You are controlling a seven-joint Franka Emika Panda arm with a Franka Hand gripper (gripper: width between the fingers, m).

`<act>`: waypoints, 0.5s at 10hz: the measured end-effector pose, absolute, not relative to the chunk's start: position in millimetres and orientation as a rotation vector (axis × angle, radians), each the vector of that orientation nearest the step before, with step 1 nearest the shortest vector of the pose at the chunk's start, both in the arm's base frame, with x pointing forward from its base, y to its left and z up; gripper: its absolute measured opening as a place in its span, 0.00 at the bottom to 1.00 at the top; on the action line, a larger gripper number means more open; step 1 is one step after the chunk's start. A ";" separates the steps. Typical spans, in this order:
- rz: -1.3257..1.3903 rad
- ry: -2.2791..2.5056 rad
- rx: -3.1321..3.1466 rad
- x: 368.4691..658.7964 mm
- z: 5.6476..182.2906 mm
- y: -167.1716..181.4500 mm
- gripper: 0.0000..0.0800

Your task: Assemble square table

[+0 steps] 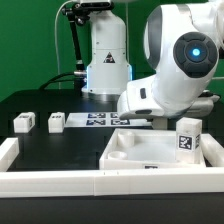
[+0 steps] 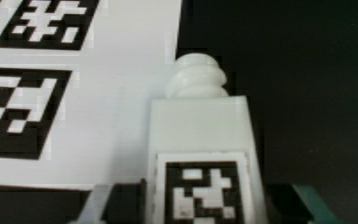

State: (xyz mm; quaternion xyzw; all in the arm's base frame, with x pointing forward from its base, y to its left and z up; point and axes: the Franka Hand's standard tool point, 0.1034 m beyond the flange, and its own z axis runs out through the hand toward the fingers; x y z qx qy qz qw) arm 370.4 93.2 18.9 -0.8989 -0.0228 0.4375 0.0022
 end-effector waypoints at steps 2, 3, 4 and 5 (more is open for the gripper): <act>1.345 -0.055 -2.810 383.4 47.2 88.0 0.36; 1.315 -0.037 -2.808 396.2 66.7 84.0 0.36; 1.284 -0.020 -2.809 406.5 81.4 79.2 0.36; 1.229 -0.009 -2.824 414.9 91.9 75.8 0.36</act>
Offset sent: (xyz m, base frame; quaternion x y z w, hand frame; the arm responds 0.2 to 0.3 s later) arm 0.0373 -0.0139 0.0669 0.0486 0.0053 -0.0039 0.9988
